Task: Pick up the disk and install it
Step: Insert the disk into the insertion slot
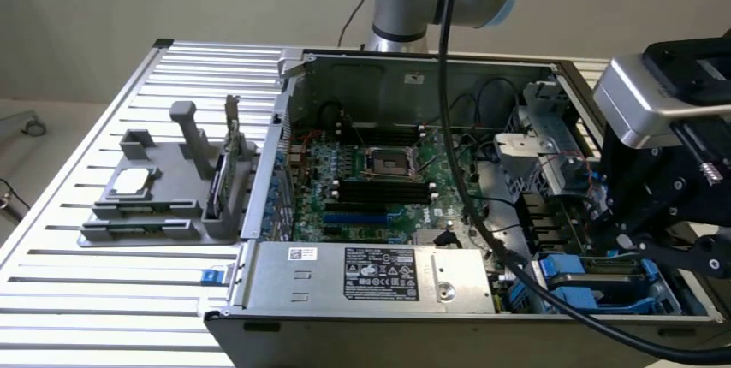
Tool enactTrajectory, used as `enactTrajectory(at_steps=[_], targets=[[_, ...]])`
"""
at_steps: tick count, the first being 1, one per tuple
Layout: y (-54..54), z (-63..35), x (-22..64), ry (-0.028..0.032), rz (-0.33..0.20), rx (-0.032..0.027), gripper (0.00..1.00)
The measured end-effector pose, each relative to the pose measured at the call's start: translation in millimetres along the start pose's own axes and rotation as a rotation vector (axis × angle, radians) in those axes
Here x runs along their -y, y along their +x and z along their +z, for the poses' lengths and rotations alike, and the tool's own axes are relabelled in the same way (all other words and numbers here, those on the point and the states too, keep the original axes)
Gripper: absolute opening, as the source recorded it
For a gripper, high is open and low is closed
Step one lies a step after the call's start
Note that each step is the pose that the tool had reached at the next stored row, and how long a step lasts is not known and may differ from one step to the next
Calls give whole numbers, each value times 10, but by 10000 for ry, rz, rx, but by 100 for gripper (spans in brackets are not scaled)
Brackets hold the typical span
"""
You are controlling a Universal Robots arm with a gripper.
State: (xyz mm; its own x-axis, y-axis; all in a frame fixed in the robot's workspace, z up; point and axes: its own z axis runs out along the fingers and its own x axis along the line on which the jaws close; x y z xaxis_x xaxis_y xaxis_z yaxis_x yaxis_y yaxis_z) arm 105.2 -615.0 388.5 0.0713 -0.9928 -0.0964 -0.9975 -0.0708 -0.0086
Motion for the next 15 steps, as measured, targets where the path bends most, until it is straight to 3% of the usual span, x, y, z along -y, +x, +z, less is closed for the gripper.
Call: enactTrajectory(at_steps=[3, 5, 15], targets=[[7, 52, 34, -5, -67, 0, 20], [12, 88, 65, -9, -113, 0, 11], [34, 269, 228, -31, -338, -5, 10]])
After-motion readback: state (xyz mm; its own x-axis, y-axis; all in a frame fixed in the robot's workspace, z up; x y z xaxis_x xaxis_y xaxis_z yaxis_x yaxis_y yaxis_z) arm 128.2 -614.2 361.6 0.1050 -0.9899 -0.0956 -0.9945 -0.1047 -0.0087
